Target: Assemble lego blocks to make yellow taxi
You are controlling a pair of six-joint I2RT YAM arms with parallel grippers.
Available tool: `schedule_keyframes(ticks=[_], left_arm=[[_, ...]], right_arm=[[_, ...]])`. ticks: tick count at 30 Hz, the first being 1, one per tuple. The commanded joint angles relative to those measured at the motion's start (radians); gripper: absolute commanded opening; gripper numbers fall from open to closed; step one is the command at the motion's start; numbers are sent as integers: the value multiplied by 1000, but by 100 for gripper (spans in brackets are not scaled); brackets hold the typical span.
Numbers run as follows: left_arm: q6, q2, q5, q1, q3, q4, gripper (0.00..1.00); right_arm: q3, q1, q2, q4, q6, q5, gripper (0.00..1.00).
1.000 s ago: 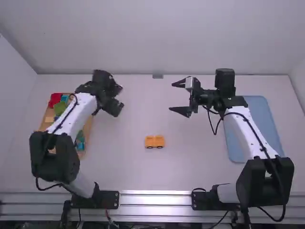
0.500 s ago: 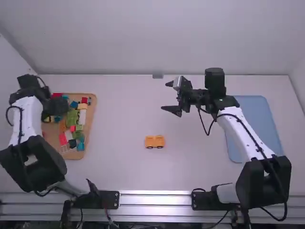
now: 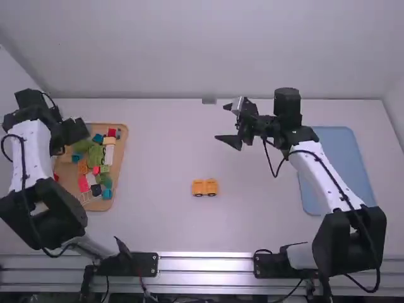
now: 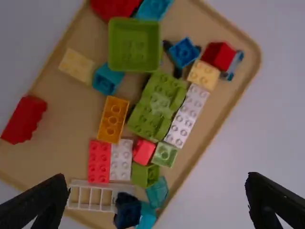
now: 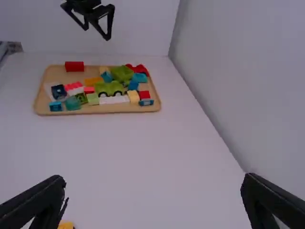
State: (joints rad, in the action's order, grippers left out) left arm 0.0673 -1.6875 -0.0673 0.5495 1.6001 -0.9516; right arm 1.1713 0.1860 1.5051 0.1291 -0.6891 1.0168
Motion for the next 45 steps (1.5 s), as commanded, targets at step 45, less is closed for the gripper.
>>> schedule_keyframes(ticks=[45], left_arm=[[135, -537, 56, 112, 588, -263, 99]], right_arm=[[27, -2, 6, 35, 9, 6, 99]])
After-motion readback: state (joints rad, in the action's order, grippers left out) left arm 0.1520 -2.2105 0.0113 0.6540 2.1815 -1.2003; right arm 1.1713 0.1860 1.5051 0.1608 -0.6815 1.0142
